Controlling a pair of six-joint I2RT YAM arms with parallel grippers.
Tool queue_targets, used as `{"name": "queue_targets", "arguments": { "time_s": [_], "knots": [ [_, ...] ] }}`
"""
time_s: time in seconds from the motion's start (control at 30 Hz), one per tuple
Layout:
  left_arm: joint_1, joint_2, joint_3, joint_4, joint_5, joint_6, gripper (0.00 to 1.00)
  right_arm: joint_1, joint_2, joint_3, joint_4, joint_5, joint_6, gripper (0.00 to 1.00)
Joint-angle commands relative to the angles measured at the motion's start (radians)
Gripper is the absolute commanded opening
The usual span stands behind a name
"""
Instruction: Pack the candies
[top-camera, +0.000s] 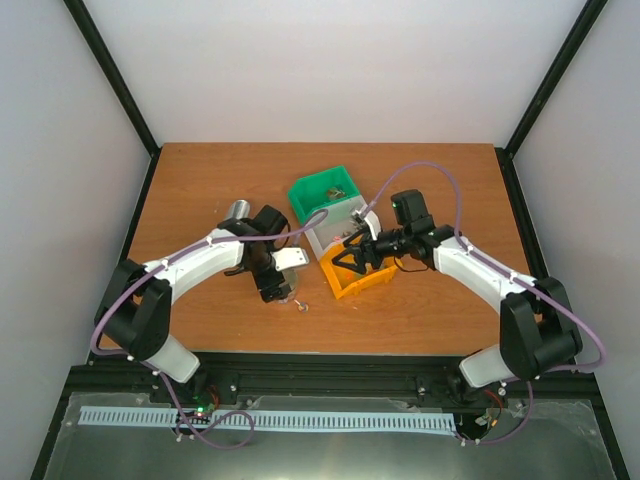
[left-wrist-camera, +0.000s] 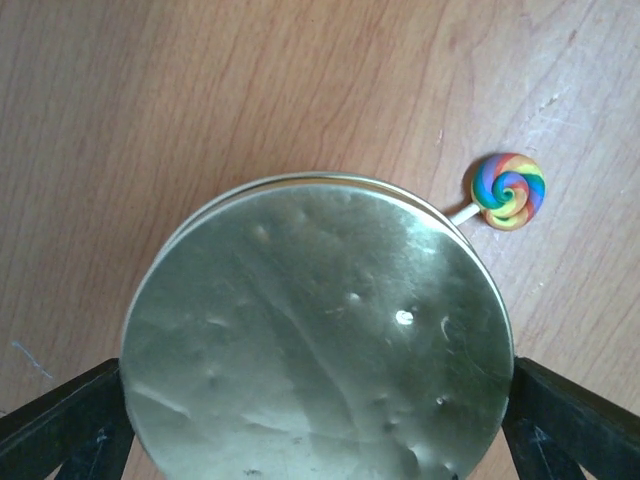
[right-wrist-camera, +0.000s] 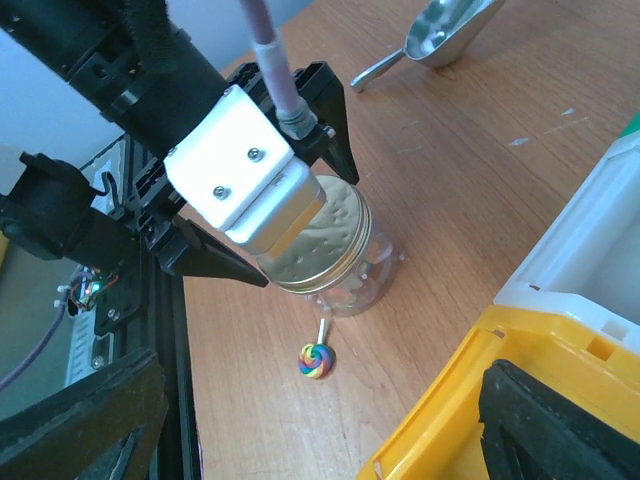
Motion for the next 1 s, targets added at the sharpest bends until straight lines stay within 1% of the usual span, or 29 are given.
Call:
{"name": "queue_targets", "arguments": {
  "time_s": [0.0, 0.2, 0.37, 0.57, 0.67, 0.77, 0.97],
  "knots": [
    [-0.009, 0.007, 0.044, -0.043, 0.02, -0.027, 1.0, 0.001, -0.053, -0.052, 0.079, 0.018, -0.047, 0.85],
    [-0.009, -0.011, 0.131, -0.081, 0.081, -0.051, 1.0, 0.043, -0.085, -0.093, 0.064, 0.03, -0.117, 0.84],
    [-0.008, -0.051, 0.163, -0.124, 0.102, -0.054, 1.0, 0.159, -0.111, -0.143, 0.032, 0.087, -0.199, 0.83],
    [0.036, -0.163, 0.134, -0.055, 0.097, -0.114, 1.0, 0.284, -0.052, -0.164, 0.032, 0.211, -0.231, 0.83],
    [0.06, -0.18, 0.139, -0.053, 0.086, -0.136, 1.0, 0.3, -0.009, -0.16, 0.036, 0.241, -0.208, 0.83],
    [0.088, -0.192, 0.131, -0.067, 0.117, -0.135, 1.0, 0.303, 0.041, -0.164, 0.054, 0.264, -0.205, 0.83],
    [0.113, -0.229, 0.095, -0.09, 0.159, -0.134, 1.0, 0.295, 0.135, -0.161, 0.081, 0.313, -0.242, 0.82]
  ]
}}
